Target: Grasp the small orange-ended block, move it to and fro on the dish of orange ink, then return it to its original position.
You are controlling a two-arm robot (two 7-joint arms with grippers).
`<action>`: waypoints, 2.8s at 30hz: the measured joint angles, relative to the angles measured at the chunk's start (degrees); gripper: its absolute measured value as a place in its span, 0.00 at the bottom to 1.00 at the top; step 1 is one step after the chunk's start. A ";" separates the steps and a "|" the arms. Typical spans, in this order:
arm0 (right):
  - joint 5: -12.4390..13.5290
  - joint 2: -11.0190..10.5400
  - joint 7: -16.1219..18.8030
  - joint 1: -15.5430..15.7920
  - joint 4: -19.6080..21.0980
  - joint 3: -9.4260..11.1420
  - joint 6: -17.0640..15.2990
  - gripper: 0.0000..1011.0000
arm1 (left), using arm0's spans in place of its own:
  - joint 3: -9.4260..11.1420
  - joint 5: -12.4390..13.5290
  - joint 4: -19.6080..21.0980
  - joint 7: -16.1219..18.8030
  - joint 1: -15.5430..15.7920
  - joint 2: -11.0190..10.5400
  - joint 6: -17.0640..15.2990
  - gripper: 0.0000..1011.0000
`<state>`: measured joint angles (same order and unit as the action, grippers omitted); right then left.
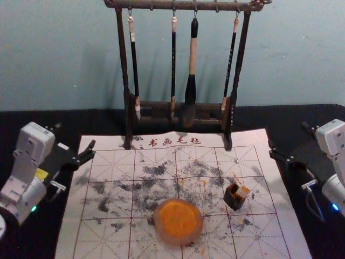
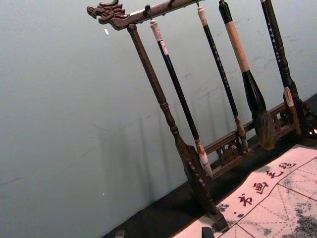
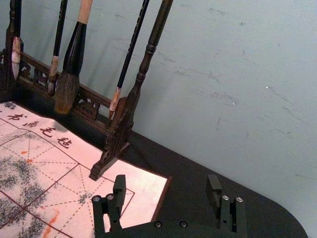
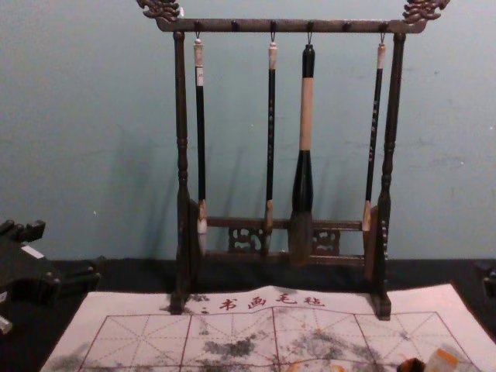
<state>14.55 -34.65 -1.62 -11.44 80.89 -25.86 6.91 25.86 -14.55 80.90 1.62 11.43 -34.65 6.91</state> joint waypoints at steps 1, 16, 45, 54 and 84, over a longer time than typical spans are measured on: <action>0.00 0.00 0.00 0.00 0.00 0.00 -0.01 0.99 | 0.00 0.00 0.00 0.00 0.00 0.00 0.00 0.99; 0.00 0.00 0.00 0.00 0.00 0.00 -0.01 0.99 | 0.00 0.00 0.00 0.00 0.00 0.00 0.00 0.99; 6.84 -4.15 11.81 7.45 6.67 6.51 5.73 0.99 | 0.00 0.00 0.00 0.00 0.00 0.00 0.00 0.99; 8.23 -7.73 19.00 12.65 11.26 7.35 9.46 0.99 | 0.00 0.00 0.00 0.00 0.00 0.00 0.00 0.99; 8.72 -4.48 31.07 10.85 6.25 4.95 5.60 0.99 | 0.00 0.00 0.00 0.00 0.00 0.00 0.00 0.99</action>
<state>23.27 -39.13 29.45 -0.59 87.14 -20.91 12.51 25.86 -14.55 80.90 1.62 11.43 -34.65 6.91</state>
